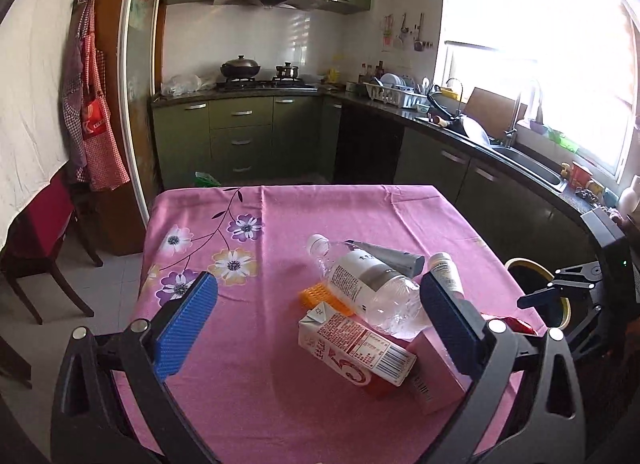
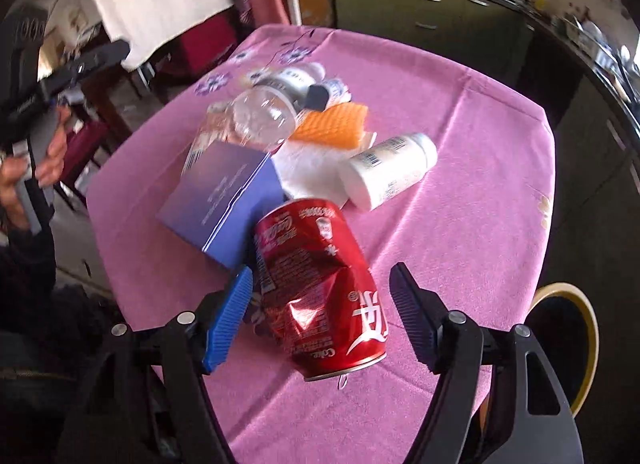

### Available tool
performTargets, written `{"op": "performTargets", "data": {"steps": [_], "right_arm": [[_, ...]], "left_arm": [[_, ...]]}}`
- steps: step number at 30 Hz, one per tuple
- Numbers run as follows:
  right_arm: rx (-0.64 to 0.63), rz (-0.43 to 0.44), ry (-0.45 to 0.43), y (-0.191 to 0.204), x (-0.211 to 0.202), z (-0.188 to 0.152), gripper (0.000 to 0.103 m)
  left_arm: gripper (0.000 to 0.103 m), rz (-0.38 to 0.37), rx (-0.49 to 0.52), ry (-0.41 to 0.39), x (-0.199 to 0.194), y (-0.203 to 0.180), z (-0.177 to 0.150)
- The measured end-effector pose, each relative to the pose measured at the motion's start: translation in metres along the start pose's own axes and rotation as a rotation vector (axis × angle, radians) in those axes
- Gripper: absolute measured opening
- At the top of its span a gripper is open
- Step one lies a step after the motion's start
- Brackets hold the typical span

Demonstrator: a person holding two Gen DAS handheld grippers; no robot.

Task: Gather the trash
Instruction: 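Grasp the crushed red Coca-Cola can with the right gripper, then carry the Coca-Cola can over the trash bin with the right gripper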

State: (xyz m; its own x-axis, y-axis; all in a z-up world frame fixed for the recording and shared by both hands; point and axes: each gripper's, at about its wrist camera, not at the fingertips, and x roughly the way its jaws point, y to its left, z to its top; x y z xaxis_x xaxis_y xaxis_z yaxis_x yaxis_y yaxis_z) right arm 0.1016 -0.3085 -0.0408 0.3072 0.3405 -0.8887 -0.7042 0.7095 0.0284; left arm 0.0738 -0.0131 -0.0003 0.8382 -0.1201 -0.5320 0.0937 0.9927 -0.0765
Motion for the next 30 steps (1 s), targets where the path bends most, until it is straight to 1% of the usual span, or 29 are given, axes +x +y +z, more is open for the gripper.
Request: {"op": "performTargets", "data": {"steps": [2,7,10,12,13,14,21,30], "right_arm": [[-0.059,-0.037,0.043,0.008,0.009,0.0,0.08],[-0.163,-0.079,0.138,0.019,0.037,0.002,0.079],[-0.194,-0.084,0.183,0.02,0.053,0.003,0.077],[-0.214,-0.092,0.197,0.022,0.06,0.002,0.076],[-0.22,-0.098,0.202,0.023,0.063,0.002,0.073],[-0.22,-0.1,0.204,0.023,0.065,0.002,0.072],[-0.203,-0.092,0.195,0.016,0.067,0.003,0.071],[-0.165,-0.101,0.149,0.008,0.06,0.001,0.071]], "left_arm": [[0.097,-0.001,0.002,-0.003,-0.001,0.0,-0.002],[0.097,-0.013,-0.007,0.007,0.002,-0.001,-0.004],[0.096,-0.009,-0.003,0.009,0.002,-0.001,-0.005],[0.097,-0.006,-0.005,0.009,0.002,-0.001,-0.006],[0.097,-0.006,-0.006,0.01,0.002,0.0,-0.006],[0.097,-0.006,-0.007,0.011,0.003,0.0,-0.006],[0.097,-0.007,-0.008,0.011,0.002,0.0,-0.007],[0.096,-0.002,-0.008,0.024,0.006,0.004,-0.009]]}}
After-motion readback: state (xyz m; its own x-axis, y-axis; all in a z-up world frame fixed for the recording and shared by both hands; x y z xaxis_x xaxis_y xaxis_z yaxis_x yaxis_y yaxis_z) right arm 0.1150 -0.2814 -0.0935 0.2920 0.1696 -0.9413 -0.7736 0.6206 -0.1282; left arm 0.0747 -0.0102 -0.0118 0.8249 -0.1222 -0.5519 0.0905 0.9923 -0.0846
